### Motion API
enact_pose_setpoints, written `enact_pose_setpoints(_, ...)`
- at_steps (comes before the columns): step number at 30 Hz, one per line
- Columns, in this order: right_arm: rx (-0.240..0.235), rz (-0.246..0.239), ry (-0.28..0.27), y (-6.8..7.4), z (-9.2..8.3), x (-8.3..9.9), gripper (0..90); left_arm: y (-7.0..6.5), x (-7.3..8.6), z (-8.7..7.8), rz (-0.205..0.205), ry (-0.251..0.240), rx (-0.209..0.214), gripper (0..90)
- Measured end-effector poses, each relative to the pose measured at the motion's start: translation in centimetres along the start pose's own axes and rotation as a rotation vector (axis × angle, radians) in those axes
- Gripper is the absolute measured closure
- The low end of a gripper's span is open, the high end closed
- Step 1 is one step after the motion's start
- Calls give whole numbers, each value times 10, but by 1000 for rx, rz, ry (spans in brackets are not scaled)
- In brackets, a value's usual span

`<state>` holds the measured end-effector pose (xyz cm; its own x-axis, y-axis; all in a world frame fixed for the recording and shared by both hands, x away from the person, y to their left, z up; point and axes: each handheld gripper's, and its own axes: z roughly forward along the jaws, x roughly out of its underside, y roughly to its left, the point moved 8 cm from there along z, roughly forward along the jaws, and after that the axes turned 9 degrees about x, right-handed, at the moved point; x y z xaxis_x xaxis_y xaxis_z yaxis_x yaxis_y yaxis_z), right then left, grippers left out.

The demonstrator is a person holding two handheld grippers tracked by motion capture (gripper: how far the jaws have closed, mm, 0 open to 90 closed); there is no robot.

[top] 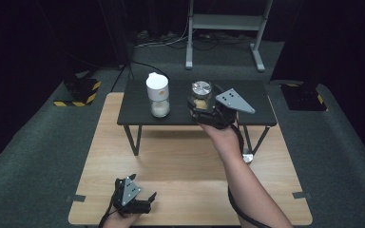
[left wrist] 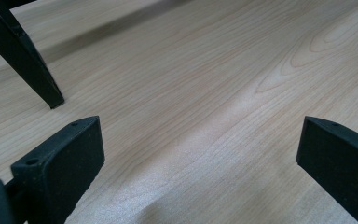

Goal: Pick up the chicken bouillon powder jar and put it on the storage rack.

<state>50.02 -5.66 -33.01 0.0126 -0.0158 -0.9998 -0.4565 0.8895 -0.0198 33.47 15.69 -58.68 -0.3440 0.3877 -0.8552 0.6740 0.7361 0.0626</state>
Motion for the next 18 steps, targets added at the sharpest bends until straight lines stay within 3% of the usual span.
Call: enact_pose_setpoints(18,-11,-50,-14,7,-27,1,0,0,0,1,9,11,-3,10)
